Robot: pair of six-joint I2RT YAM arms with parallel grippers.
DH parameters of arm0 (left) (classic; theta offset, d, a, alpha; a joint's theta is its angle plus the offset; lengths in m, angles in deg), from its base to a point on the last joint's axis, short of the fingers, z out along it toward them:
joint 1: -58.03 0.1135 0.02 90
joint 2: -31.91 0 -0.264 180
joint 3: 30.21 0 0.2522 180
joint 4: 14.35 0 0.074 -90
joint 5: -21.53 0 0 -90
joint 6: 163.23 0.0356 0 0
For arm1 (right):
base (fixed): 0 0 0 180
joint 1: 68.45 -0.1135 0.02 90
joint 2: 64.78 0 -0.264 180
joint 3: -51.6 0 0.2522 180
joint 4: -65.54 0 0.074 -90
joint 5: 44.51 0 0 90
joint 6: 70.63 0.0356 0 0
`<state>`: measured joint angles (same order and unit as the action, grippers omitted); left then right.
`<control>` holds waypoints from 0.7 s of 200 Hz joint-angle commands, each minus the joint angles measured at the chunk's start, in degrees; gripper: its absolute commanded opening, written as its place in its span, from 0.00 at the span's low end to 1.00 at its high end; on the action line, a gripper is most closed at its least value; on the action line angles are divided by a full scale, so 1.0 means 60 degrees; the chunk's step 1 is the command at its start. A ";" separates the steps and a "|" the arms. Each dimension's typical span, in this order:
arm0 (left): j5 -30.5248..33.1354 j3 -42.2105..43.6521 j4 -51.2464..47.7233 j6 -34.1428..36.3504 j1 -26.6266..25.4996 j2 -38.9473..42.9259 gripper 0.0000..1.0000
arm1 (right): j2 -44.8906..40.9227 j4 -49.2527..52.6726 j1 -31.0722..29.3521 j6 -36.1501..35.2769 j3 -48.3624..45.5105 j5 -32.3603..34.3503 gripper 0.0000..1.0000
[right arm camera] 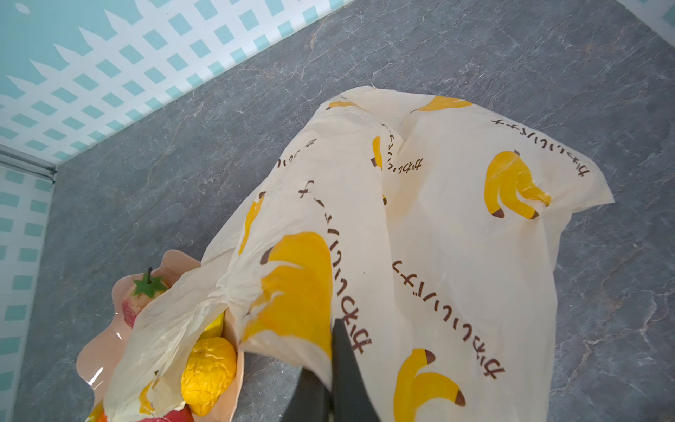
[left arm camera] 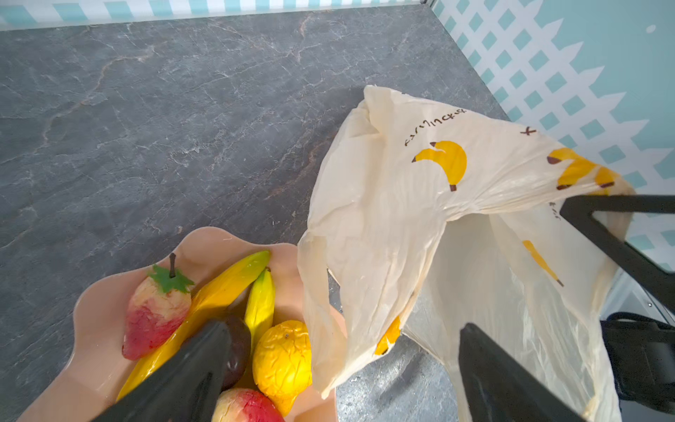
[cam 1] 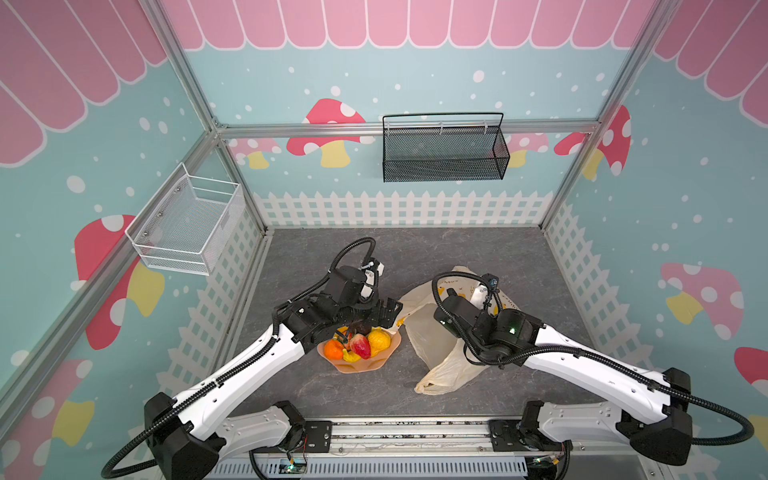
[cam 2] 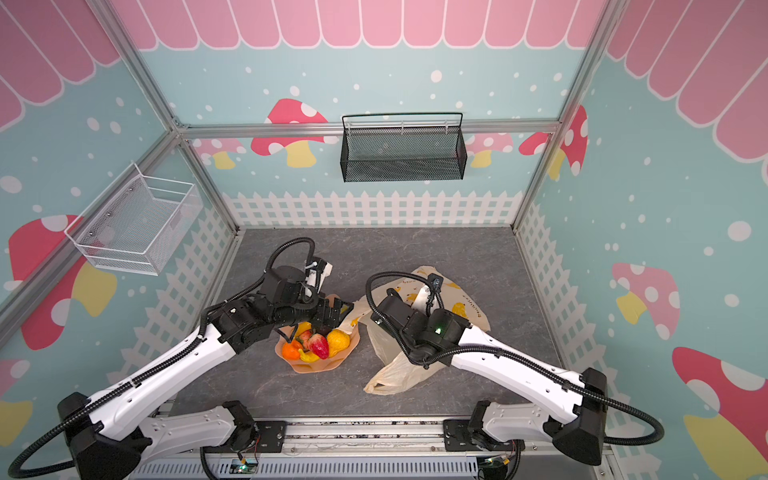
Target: Place the fruits into the plastic bag
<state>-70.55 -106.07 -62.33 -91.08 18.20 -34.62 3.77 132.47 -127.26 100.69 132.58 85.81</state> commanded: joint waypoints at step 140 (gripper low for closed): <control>-0.0634 0.0528 -0.2024 -0.0634 0.1924 0.1443 0.99 | -0.1028 -0.3061 0.0822 0.0577 -0.1428 -0.1153 0.00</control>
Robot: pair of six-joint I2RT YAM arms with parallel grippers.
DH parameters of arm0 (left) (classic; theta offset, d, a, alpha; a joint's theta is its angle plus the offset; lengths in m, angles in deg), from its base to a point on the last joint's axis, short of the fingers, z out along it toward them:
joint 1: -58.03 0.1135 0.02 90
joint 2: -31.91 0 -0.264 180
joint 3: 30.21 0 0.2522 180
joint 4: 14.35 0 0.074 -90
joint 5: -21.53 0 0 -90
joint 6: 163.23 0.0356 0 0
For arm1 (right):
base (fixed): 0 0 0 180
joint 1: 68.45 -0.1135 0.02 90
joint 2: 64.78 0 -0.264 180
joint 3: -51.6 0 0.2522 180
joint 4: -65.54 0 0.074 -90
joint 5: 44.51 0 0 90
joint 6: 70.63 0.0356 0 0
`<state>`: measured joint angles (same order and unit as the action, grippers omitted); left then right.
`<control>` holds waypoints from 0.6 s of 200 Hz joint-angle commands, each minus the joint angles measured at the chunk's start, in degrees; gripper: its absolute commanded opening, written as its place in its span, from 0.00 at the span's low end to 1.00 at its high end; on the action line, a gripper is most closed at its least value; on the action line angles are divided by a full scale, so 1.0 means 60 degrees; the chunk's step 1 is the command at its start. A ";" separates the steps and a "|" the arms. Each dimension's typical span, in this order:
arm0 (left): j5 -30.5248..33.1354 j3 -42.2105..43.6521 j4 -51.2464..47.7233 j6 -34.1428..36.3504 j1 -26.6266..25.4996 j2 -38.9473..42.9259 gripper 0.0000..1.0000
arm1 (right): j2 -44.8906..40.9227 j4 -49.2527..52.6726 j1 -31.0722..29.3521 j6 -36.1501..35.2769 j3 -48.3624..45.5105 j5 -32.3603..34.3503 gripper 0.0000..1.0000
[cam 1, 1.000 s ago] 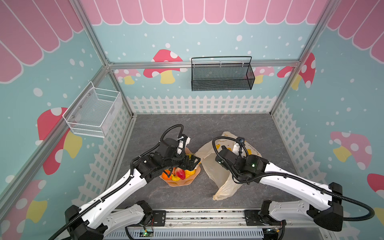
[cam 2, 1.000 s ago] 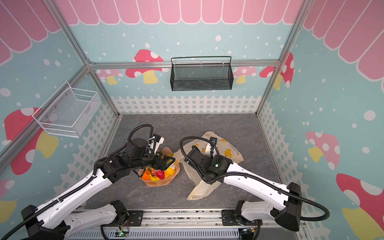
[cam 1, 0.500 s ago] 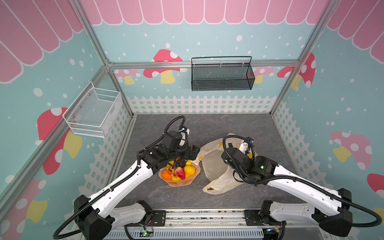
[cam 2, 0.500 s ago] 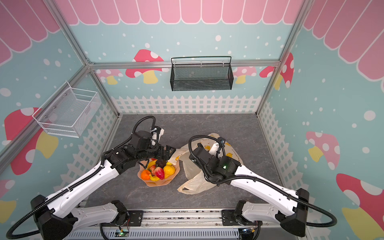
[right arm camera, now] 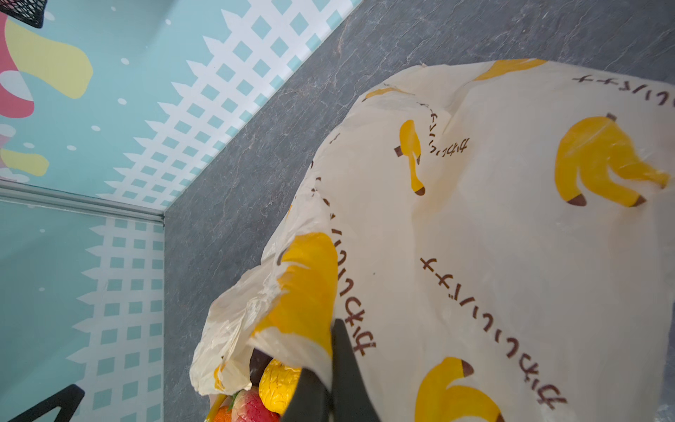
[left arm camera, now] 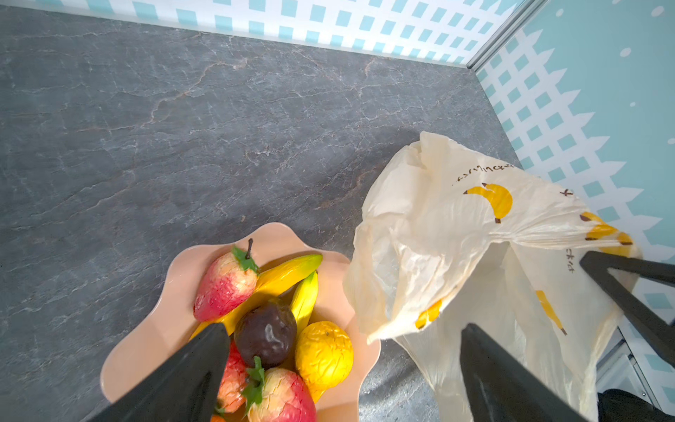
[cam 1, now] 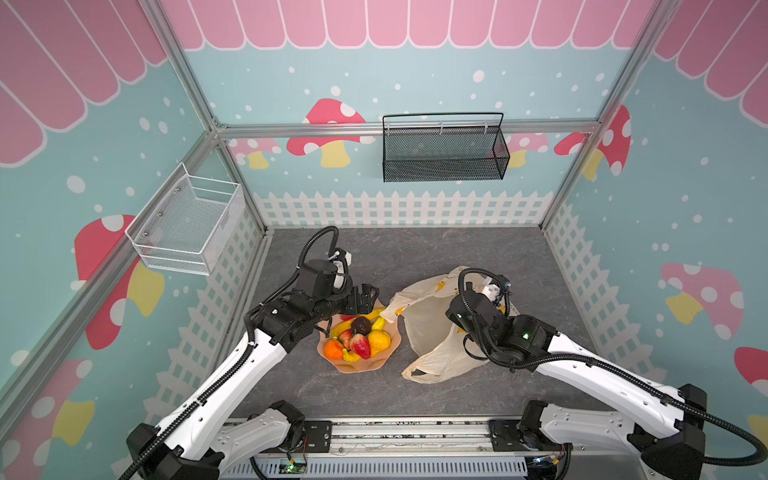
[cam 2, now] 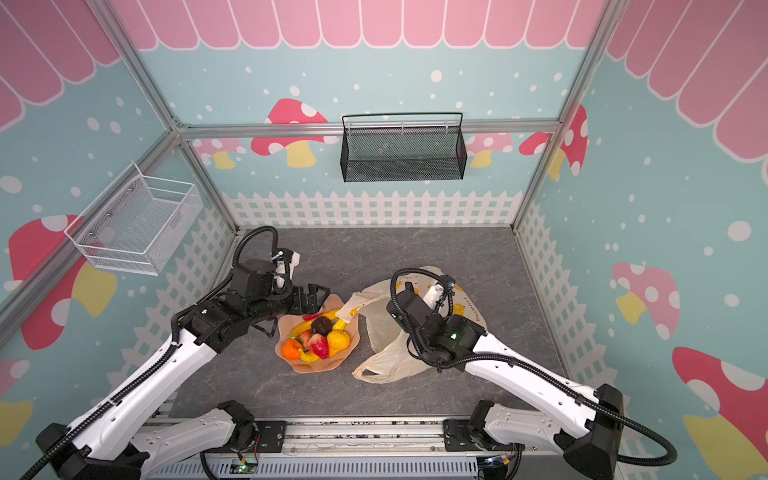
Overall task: Place the fruits into the plastic bag
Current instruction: 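Lower the left gripper into the bowl and grasp the pink strawberry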
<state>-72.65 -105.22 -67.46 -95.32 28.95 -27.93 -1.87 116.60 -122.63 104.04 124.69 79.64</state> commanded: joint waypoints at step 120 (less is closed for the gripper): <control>-0.0204 -0.0369 -0.2173 0.0194 0.1183 -0.2775 0.96 | -0.0224 -0.0562 0.0146 -0.0136 -0.0477 -0.0306 0.00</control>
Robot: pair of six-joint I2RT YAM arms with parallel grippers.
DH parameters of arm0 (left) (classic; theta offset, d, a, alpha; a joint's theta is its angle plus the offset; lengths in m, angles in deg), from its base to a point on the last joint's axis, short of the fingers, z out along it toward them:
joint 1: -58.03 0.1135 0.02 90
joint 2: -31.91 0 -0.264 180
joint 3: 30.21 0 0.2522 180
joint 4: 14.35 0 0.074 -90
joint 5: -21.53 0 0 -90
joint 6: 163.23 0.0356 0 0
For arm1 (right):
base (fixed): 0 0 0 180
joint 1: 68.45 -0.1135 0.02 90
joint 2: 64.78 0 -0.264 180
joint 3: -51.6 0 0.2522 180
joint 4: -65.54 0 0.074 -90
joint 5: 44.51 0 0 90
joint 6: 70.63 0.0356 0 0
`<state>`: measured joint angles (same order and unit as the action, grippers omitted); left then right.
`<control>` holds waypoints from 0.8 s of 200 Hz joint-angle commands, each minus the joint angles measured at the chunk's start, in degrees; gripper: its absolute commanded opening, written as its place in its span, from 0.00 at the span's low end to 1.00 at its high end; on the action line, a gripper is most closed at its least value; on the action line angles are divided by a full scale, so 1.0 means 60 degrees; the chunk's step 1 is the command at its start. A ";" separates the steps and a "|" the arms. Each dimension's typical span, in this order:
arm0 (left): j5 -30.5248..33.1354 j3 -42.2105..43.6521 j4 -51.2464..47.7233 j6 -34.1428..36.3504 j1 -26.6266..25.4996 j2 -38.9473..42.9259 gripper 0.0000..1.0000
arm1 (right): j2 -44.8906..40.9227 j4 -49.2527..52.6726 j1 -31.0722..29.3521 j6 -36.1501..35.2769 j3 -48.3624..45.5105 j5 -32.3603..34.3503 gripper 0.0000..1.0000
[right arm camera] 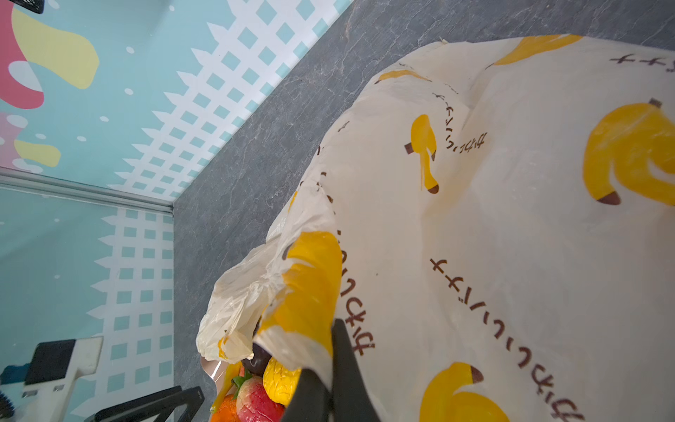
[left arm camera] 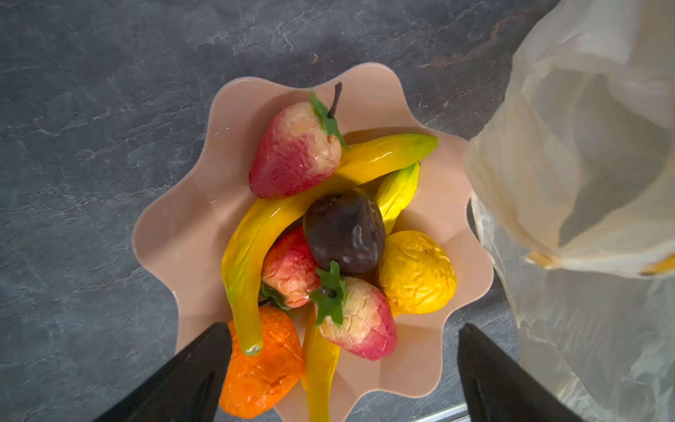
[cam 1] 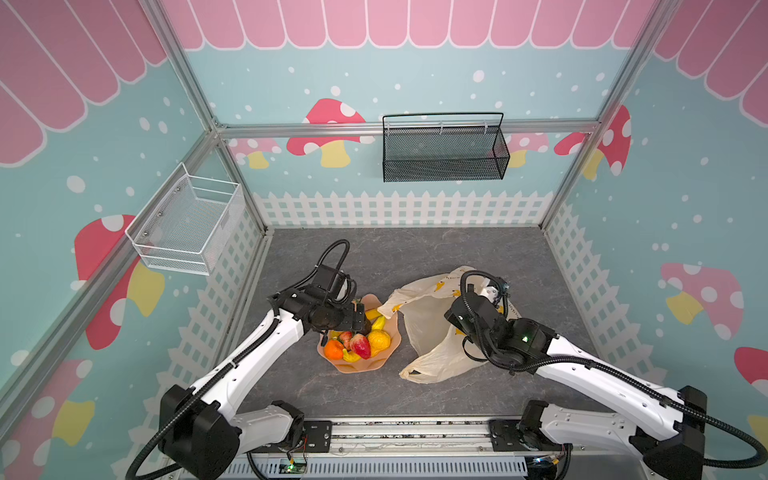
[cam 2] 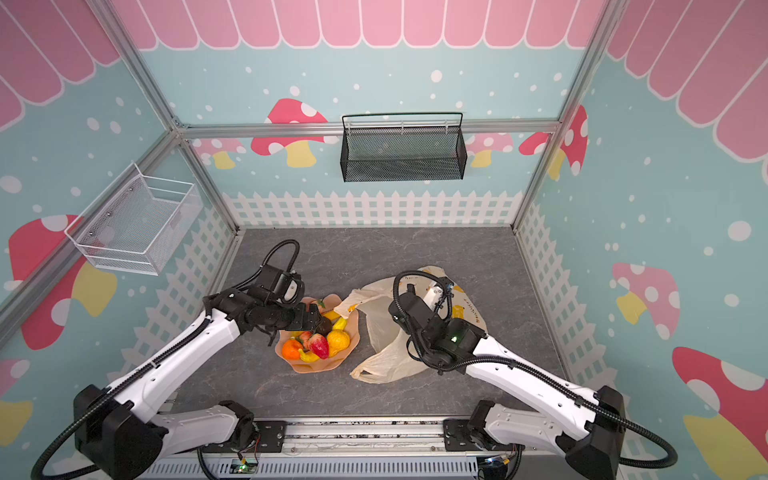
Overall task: Place the fruits into the plastic bag
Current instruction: 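Lower the left gripper into the bowl and grasp the pink strawberry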
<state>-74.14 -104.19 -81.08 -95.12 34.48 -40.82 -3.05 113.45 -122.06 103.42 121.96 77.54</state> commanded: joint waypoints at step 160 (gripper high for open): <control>0.1049 -0.1957 0.1153 0.0663 0.0350 -0.3881 0.86 | -0.0063 -0.0287 0.0046 -0.0240 -0.0014 -0.0071 0.00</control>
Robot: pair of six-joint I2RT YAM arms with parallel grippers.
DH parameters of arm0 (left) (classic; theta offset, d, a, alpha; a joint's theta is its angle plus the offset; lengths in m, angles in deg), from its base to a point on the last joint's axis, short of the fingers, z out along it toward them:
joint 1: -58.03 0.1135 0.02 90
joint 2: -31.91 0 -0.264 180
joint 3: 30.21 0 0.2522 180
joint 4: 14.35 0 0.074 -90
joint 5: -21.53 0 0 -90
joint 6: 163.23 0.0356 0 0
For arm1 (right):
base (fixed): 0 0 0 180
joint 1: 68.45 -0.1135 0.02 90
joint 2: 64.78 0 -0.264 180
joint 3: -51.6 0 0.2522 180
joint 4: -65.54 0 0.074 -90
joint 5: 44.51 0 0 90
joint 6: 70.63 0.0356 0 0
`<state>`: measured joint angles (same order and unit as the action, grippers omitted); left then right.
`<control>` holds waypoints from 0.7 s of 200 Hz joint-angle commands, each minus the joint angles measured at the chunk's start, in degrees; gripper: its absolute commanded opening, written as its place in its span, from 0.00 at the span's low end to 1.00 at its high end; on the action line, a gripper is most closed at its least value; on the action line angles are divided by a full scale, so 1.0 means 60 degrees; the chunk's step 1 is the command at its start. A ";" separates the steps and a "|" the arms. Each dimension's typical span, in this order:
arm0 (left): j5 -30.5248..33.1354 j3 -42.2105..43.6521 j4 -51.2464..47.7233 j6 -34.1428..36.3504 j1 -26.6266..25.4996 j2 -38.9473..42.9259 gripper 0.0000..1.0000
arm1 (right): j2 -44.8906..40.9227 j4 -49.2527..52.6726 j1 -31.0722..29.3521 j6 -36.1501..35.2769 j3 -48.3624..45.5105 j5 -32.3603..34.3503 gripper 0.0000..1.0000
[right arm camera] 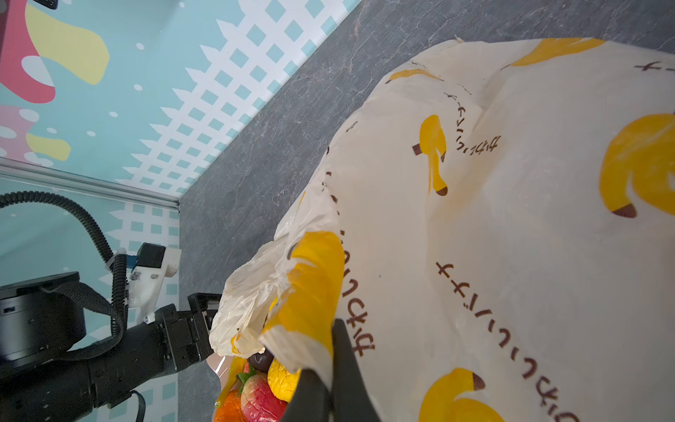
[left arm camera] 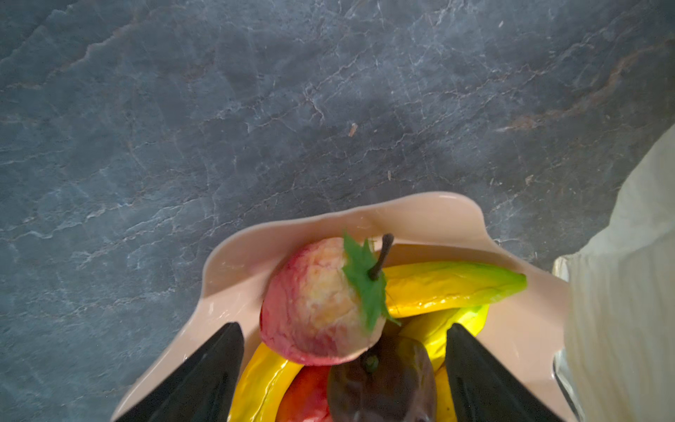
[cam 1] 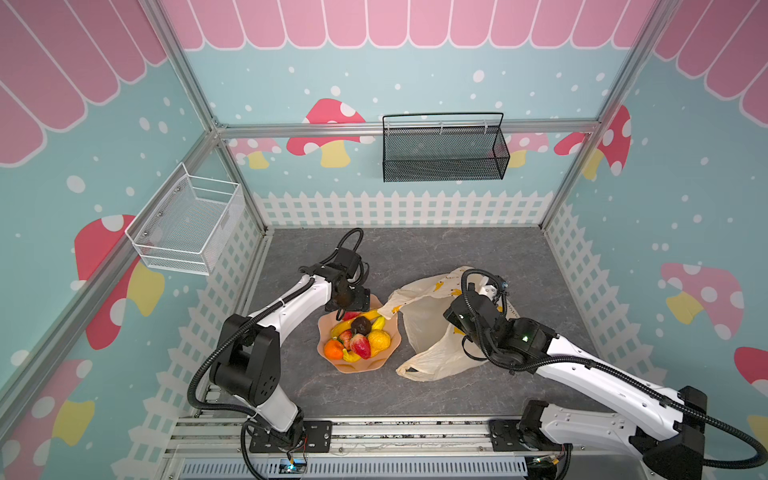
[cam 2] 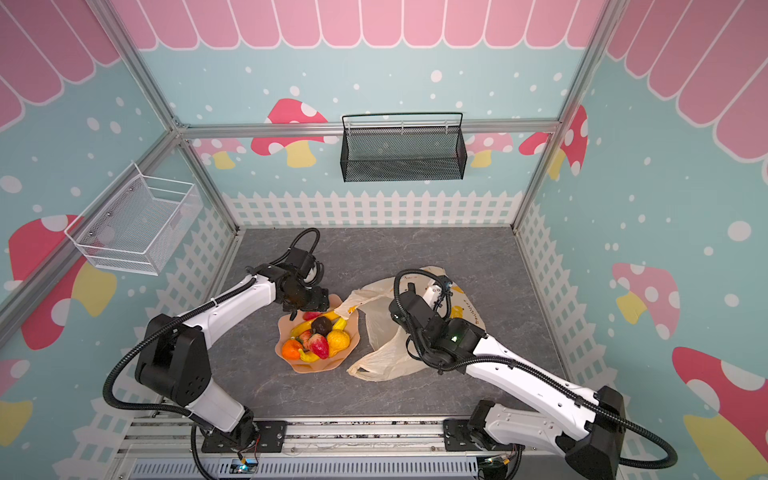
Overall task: Place the fruits into the plastic bag
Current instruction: 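Lower the left gripper into the bowl and grasp the pink strawberry, then lift the strawberry with the left gripper toward the bag opening held by the right gripper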
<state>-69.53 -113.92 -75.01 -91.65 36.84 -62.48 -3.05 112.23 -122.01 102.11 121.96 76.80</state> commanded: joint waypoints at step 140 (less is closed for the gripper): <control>0.0776 -0.0077 0.0346 0.0052 -0.0203 -0.0825 0.69 | -0.0090 -0.0137 0.0039 -0.0157 -0.0029 0.0069 0.00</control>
<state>-66.44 -114.82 -74.26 -91.87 36.14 -67.01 -3.05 112.14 -122.01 101.17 121.96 76.82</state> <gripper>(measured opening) 0.699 0.047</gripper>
